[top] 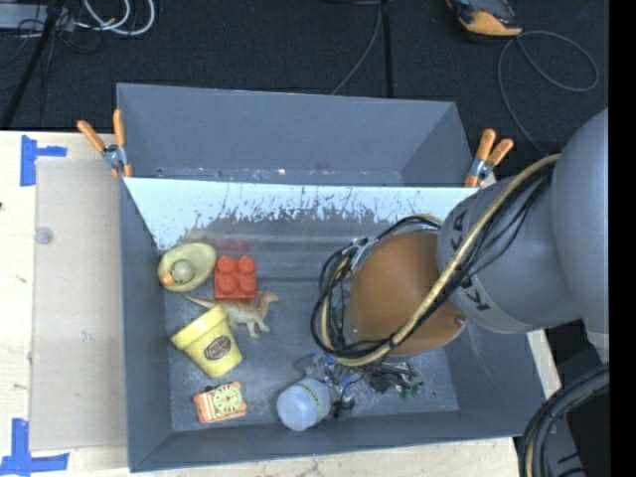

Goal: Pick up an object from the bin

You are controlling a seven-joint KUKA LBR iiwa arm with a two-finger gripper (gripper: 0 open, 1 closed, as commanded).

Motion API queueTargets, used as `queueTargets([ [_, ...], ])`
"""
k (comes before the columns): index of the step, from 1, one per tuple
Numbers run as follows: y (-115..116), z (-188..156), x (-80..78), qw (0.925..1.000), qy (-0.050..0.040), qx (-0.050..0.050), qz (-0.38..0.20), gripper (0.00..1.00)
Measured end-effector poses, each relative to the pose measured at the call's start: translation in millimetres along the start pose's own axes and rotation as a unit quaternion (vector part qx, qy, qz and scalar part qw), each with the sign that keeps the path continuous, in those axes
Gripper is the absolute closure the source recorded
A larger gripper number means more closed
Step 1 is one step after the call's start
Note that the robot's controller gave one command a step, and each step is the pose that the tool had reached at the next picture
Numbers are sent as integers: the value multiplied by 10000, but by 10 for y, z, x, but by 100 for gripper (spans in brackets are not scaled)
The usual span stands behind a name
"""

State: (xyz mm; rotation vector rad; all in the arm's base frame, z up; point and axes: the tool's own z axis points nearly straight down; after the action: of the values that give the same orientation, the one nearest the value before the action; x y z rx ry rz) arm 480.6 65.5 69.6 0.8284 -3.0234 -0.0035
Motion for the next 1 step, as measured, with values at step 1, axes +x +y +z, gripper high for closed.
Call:
queueTargets([
  [1, -1, 0, 1, 10000, 0, 0, 5, 100],
])
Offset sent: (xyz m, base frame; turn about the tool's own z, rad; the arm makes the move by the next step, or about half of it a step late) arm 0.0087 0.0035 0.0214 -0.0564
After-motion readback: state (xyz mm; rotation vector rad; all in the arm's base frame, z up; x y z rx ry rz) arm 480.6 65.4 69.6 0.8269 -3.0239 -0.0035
